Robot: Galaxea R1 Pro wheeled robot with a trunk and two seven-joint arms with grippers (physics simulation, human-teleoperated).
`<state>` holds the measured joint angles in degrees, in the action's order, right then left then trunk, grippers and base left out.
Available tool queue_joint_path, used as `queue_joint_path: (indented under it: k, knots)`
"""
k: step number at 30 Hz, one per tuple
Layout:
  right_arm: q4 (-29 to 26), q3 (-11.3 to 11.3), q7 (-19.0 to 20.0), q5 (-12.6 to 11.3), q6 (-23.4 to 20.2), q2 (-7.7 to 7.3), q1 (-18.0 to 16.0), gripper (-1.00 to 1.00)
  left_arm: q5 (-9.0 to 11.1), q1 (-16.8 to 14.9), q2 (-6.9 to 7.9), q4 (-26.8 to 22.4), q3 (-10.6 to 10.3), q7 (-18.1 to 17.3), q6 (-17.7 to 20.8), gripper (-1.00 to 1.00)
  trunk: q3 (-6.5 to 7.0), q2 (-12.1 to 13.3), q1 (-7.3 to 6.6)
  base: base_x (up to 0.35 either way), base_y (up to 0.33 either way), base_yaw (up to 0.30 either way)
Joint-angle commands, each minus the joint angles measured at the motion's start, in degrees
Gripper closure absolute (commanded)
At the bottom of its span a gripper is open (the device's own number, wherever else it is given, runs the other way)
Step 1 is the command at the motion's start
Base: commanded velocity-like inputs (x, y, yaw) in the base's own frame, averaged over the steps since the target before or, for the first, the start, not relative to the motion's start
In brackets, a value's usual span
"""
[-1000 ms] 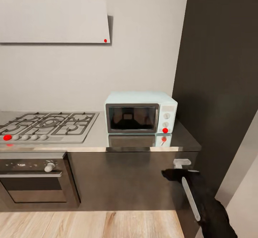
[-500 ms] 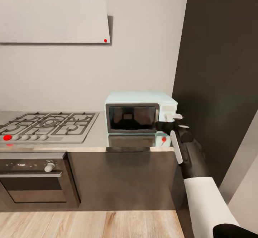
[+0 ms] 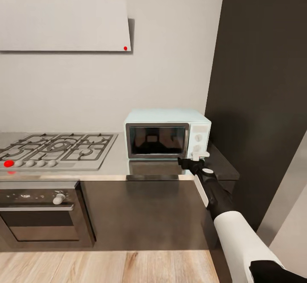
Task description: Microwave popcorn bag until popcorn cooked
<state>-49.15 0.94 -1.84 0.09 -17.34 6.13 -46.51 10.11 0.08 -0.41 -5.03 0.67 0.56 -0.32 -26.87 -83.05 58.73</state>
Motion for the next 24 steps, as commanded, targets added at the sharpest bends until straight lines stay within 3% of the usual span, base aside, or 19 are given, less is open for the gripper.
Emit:
queue_joint_path:
  k: [1,3,7,9,11,24]
  knots:
    - [-0.21,0.11,-0.09,0.03,-0.47,-0.17,-0.03,-1.0,0.35,0.01,-0.02,-0.07,0.04,0.04,-0.03,-1.0,-0.05,-0.03,0.0,0.042,0.0,0.0]
    - [-0.4,0.0,-0.06,0.12,-0.7,-1.34,-0.06,-1.0,0.35,0.01,-0.03,-0.07,0.04,0.06,-0.03,-1.0,-0.05,-0.03,0.0,0.039,0.0,0.0]
    - [-1.0,-0.13,-0.07,0.25,-1.14,-1.53,-0.05,-1.0,0.35,0.01,-0.02,-0.07,0.04,0.06,-0.03,-1.0,-0.05,-0.03,0.0,0.006,0.0,0.0]
    - [-5.96,-0.29,-0.09,0.26,-7.39,-1.42,-0.05,-1.0,0.35,0.01,-0.01,-0.07,0.02,0.06,-0.03,-1.0,-0.05,-0.03,0.0,0.0,0.0,0.0]
    - [-8.25,-0.31,-0.17,0.26,-9.67,-1.21,-0.05,-1.0,0.35,0.01,-0.02,-0.07,0.03,0.06,-0.03,-1.0,-0.05,-0.03,0.0,0.0,0.0,0.0]
    - [-10.61,-0.4,-1.72,0.22,-10.78,-0.79,-0.08,-1.0,0.35,0.01,-0.03,-0.07,-0.02,0.0,-0.03,-1.0,-0.05,-0.03,0.0,0.054,0.0,0.0]
